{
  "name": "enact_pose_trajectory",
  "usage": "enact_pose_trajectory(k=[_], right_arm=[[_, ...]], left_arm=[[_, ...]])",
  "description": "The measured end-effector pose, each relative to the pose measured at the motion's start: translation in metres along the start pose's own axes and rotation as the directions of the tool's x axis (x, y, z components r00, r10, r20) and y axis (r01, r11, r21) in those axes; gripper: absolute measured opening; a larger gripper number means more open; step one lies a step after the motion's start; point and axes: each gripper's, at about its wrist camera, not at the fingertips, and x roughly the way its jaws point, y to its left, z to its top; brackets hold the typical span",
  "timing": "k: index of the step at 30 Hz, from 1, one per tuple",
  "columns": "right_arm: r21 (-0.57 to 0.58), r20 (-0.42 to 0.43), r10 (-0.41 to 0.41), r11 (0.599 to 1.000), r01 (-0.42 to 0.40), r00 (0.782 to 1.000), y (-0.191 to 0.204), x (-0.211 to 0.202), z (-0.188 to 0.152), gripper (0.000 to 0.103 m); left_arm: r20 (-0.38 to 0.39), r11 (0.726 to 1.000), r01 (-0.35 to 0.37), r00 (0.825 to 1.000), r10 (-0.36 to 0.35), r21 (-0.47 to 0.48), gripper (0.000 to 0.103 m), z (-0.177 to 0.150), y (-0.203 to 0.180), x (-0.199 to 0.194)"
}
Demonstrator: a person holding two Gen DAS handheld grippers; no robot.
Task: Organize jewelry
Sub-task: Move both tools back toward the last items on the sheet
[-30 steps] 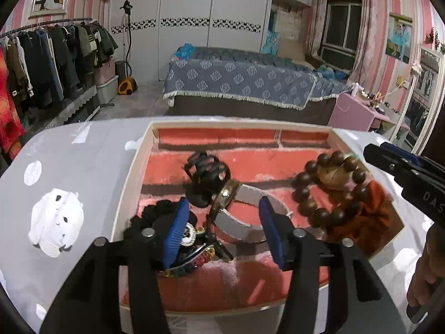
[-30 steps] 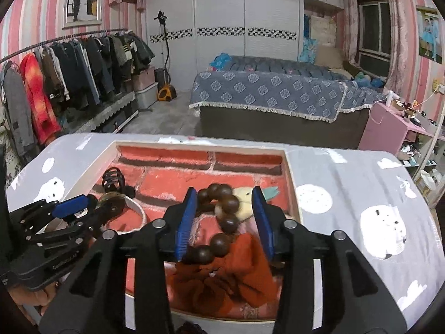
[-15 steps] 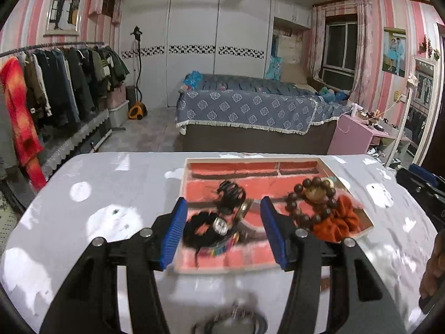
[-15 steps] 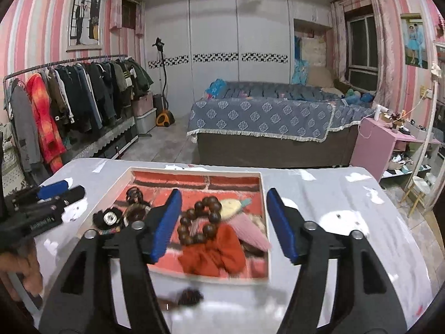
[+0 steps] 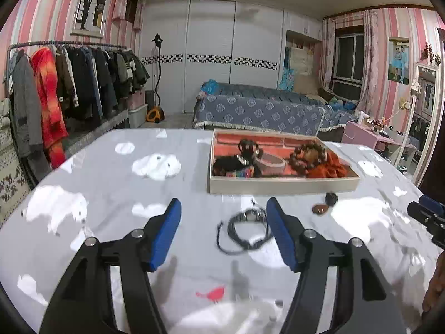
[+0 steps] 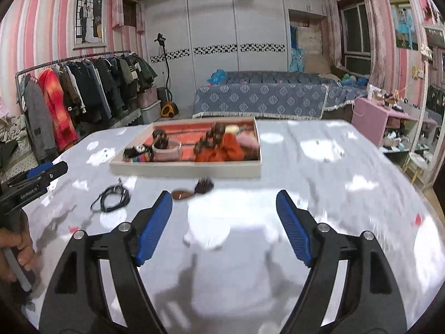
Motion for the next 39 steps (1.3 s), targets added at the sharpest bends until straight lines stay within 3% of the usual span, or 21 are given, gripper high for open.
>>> enact_pose_trajectory(k=[7,15,21,39], right_arm=[[-0.025,0.006,-0.044,0.999,0.044,0.999,0.009,-0.002,-0.027,0.079],[-0.04,0.035,-0.068,0.997,0.069,0.997,0.011,-0.006,-0.028,0.085],[-0.032,-0.008,-0.056,0.998,0.056,0.998,0.009,0.004,-0.03,0.087],[-0.044,0.0,-0.062,0.997,0.062,0.998,0.011,0.0,-0.03,0.09]], left_arm=[[-0.019,1.0,0.001,1.0,-0.001,0.022,0.063,-0.027,-0.003,-0.002],[0.016,0.999,-0.002,1.0,0.002,0.04,0.076,-0.028,-0.005,-0.008],[-0.01,0.999,-0.005,1.0,0.006,0.048,0.076,-0.027,-0.007,-0.002],[-0.02,0.999,-0.017,1.0,0.018,0.05,0.077,-0.027,-0.006,-0.001]])
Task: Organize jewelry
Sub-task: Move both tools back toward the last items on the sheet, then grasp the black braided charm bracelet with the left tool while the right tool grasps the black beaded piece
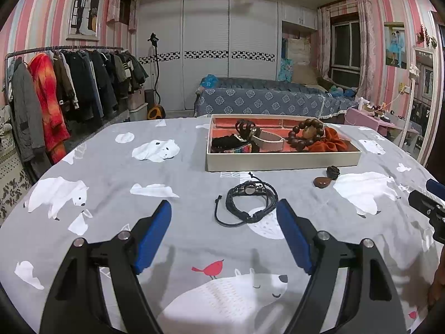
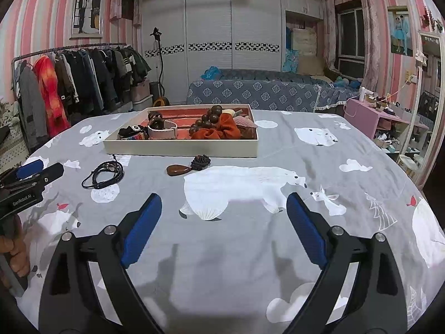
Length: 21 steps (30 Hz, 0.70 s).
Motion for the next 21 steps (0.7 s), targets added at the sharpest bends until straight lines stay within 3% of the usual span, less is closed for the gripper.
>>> enact_pose_trajectory(k=[10,16,21], right_arm=[[0.0,-0.001,-0.001,1.0,0.001,1.0,0.001,0.0,0.0,0.09],[0.049,-0.035,0.031,0.998,-0.03,0.999,-0.003,0.008,0.005,0.09],[0.049,-0.04,0.021,0.999,-0.019,0.999,-0.001,0.019,0.023,0.09]], left_arm=[[-0.004,1.0,-0.002,1.0,0.002,0.003,0.077,0.0,-0.001,0.001],[-0.102,0.999,0.032,0.994,-0.029,0.019,0.076,0.005,-0.003,0.024],[-0.169,0.998,-0.029,0.985,0.039,0.064,0.075,0.013,-0.005,0.051]])
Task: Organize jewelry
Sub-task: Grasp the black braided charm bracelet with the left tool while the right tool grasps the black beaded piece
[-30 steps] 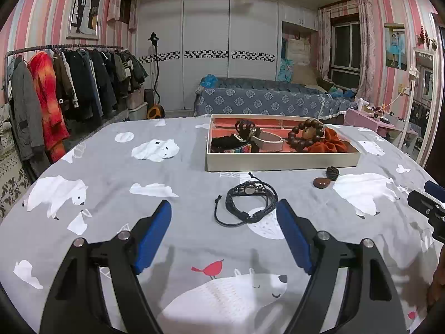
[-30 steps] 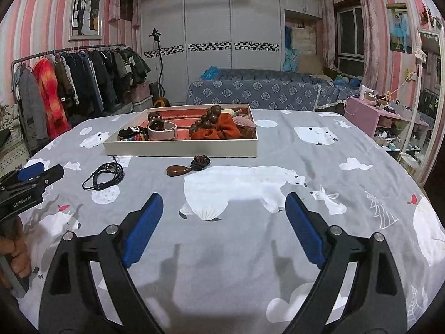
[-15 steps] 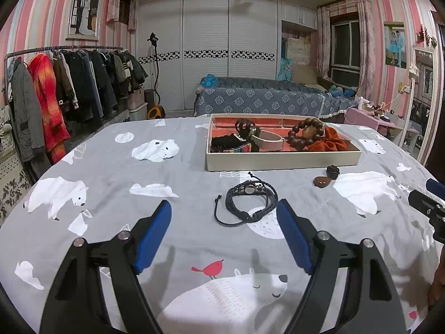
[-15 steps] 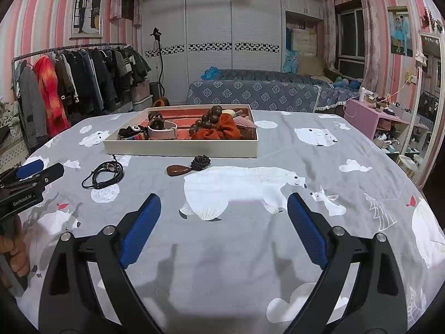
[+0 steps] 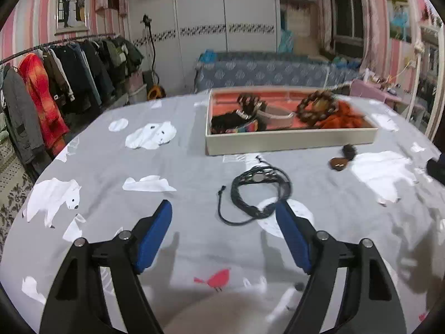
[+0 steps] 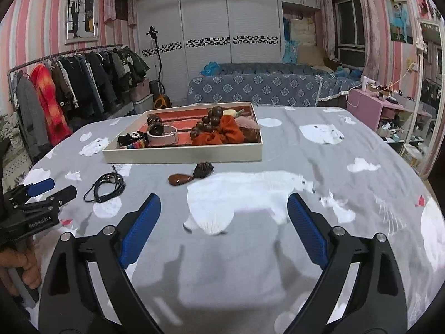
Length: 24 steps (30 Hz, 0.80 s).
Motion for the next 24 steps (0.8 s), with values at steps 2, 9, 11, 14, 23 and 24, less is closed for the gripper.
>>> enact_pose_trajectory(k=[2,9,11,14,23,24], right_arm=[[0.009,-0.01,-0.001,1.0,0.001,1.0,-0.002,0.007,0.007,0.09],[0.027,-0.122,-0.017,0.999,0.02,0.992,-0.005,0.059,0.031,0.09],[0.052,-0.15,-0.017,0.998,0.025,0.988,-0.006,0.077,0.037,0.09],[0.062,-0.186,-0.015,0.998,0.027,0.982,0.0,0.103,0.043,0.09],[0.038,-0.32,-0.035,0.998,0.049,0.947,0.015,0.168,0.042,0.054],[0.028,-0.336,-0.027,0.999,0.039,0.941,0.017,0.172,0.042,0.047]], left_arm=[[-0.041,1.0,-0.004,0.999,0.004,0.001,0.069,0.005,0.002,0.015],[-0.16,0.999,0.053,0.986,-0.052,0.002,0.042,0.022,0.003,0.063],[-0.184,0.998,0.063,0.981,-0.059,0.014,0.028,0.022,-0.001,0.073],[-0.194,0.998,0.069,0.979,-0.065,0.011,0.02,0.029,0.0,0.086],[-0.19,0.993,0.099,0.976,-0.11,-0.064,0.015,0.046,0.01,0.111],[-0.188,0.992,0.105,0.975,-0.116,-0.068,0.015,0.046,0.01,0.111]])
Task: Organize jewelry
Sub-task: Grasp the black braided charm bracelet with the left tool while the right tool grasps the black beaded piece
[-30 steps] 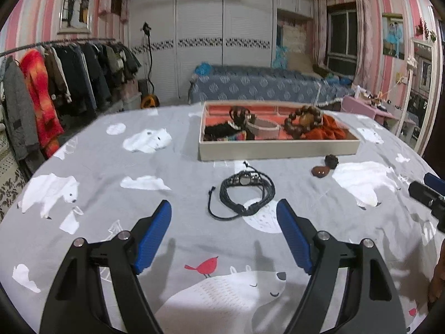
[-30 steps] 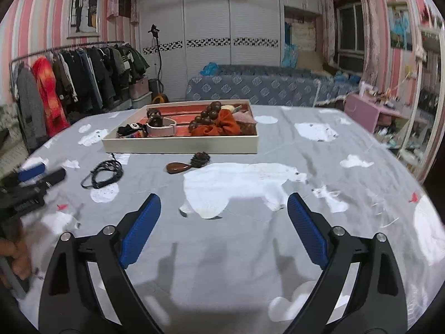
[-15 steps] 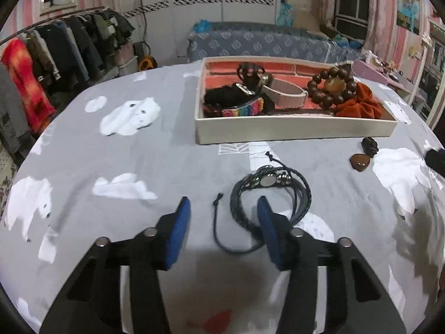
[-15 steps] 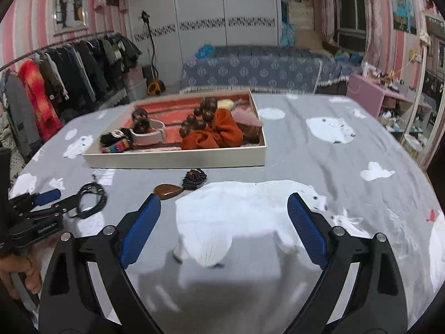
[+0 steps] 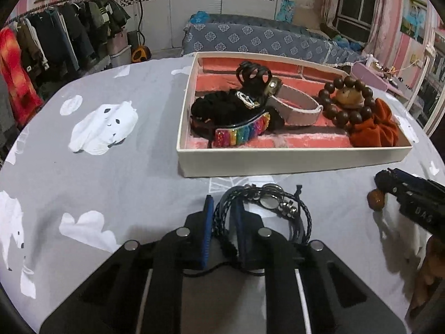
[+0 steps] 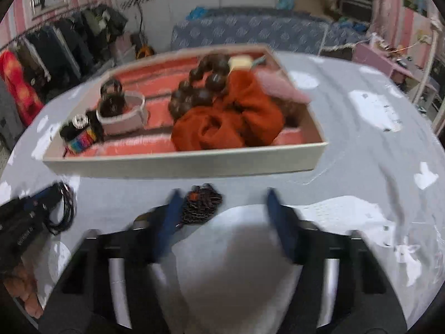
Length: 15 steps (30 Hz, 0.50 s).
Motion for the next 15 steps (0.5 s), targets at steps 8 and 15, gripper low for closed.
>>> enact_pose_trajectory(k=[8,15], right_arm=[[-0.039,0.009,0.02,0.999,-0.019,1.0,0.002,-0.004,-0.002,0.023],[-0.054,0.117,0.065,0.997,-0.059,0.991,0.0,-0.066,-0.001,0.023]], left_arm=[[0.058,1.0,0.026,0.998,-0.026,0.005,0.01,0.001,-0.003,-0.016],[0.164,0.999,0.036,0.986,-0.037,0.01,0.01,0.012,-0.011,-0.077]])
